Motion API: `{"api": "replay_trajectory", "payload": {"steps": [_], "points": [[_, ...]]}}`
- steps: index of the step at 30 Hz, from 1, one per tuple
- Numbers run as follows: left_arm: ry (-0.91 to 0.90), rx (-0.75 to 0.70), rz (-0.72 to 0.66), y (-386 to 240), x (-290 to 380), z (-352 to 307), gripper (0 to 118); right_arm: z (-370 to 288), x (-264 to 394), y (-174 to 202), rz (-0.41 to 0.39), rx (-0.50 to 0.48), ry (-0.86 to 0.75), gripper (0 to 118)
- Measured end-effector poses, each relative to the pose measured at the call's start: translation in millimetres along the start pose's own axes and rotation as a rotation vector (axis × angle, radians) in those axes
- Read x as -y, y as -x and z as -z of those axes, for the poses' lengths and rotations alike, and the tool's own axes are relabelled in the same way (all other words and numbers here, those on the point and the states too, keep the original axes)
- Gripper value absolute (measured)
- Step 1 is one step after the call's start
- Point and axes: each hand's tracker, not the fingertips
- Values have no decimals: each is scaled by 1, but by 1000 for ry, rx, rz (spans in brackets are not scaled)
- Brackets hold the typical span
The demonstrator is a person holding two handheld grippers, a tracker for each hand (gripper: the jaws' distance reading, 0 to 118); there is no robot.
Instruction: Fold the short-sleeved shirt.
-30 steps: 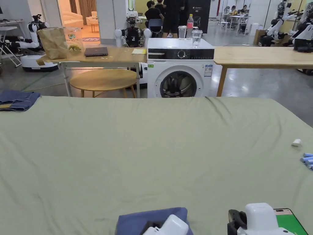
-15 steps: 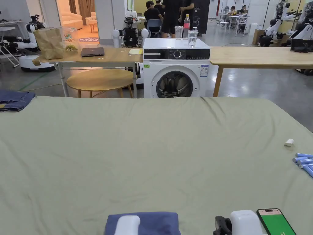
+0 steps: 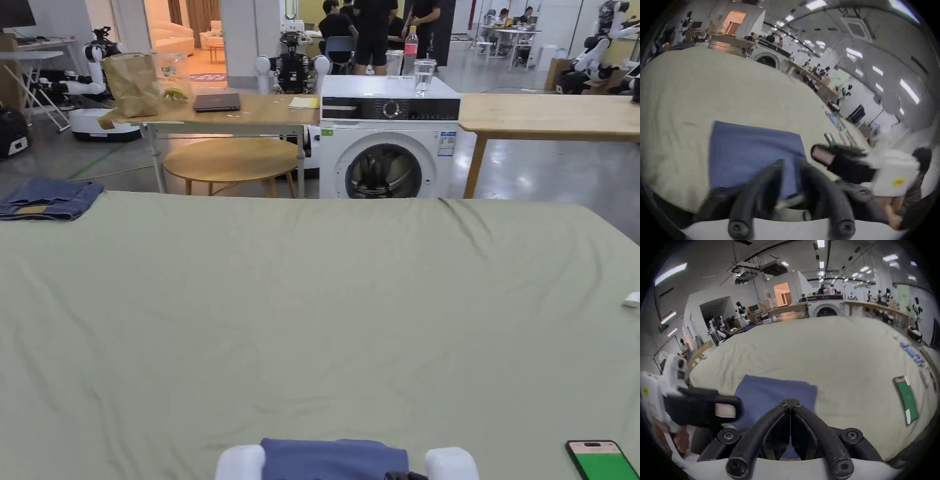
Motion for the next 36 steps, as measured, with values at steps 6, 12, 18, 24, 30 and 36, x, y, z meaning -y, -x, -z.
{"api": "replay_trajectory", "payload": {"steps": [6, 12, 18, 24, 30, 36], "points": [[22, 104, -373, 103, 22, -13, 118, 24, 32, -17, 28, 82, 98, 0], [20, 422, -548, 122, 37, 57, 118, 21, 22, -15, 21, 73, 89, 0], [81, 262, -518, 107, 25, 88, 26, 17, 14, -1, -22, 100, 76, 0], [70, 149, -376, 150, -16, 9, 26, 13, -6, 28, -71, 88, 37, 0], [54, -87, -287, 255, -92, -103, 26, 35, -18, 67, -96, 37, 20, 0], [100, -345, -265, 368, -162, -194, 26, 59, -15, 95, -126, -6, 60, 0]]}}
